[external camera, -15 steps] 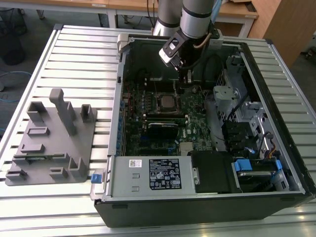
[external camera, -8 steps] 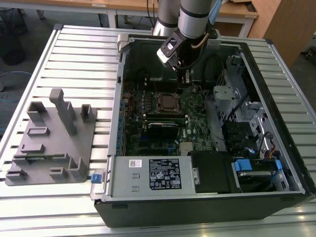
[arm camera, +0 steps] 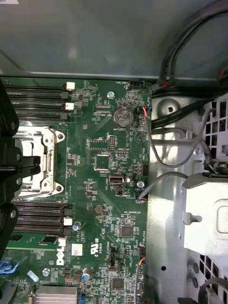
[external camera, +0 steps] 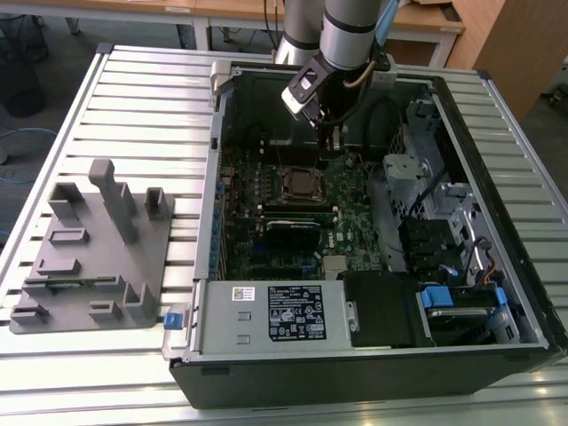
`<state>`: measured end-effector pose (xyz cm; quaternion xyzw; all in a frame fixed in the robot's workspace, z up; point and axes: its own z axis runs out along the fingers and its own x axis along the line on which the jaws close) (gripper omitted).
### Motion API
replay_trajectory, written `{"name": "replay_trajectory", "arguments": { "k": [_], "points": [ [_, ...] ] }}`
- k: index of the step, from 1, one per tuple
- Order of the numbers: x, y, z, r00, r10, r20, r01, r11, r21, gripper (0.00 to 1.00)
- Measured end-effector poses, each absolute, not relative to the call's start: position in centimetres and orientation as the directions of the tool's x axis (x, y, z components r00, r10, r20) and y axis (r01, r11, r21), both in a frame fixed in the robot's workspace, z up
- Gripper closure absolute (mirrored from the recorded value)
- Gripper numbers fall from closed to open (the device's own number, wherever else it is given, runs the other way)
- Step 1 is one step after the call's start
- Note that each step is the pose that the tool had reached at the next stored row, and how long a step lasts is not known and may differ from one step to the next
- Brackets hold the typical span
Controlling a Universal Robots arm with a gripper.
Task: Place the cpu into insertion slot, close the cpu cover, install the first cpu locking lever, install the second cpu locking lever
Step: 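Close the cpu cover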
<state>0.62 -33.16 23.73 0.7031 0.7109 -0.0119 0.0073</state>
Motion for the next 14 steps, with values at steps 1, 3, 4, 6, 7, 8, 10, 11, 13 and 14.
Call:
{"name": "replay_trajectory", "arguments": {
  "k": [1, 3, 4, 6, 7, 8, 10, 11, 13, 14],
  "points": [
    [0.6, -33.2, 23.7, -0.011, 1.000, -0.027, 1.000, 0.011, -0.007, 0.89],
    [0.6, -33.2, 23.7, -0.011, 1.000, -0.027, 1.000, 0.011, -0.007, 0.89],
    [0.6, -33.2, 23.7, -0.011, 1.000, -0.027, 1.000, 0.011, -0.007, 0.89],
    [0.6, -33.2, 23.7, -0.011, 1.000, -0.027, 1.000, 0.011, -0.007, 0.89],
    [0.5, -33.2, 23.7, -0.011, 1.000, -0.027, 1.000, 0.011, -0.007, 0.89],
    [0.3, -33.1, 23.6, -0.011, 1.000, -0.026, 1.000, 0.011, -0.007, 0.89],
    [0.0, -33.2, 23.4, -0.011, 1.000, -0.027, 1.000, 0.011, -0.007, 0.89],
    [-0.1, -33.2, 23.3, -0.011, 1.000, -0.027, 1.000, 0.011, -0.007, 0.89],
    [-0.4, -33.2, 23.1, -0.011, 1.000, -0.027, 1.000, 0.011, -0.007, 0.89],
    [-0.5, -33.2, 23.1, -0.011, 1.000, -0.027, 1.000, 0.011, -0.007, 0.89]
  ]
}}
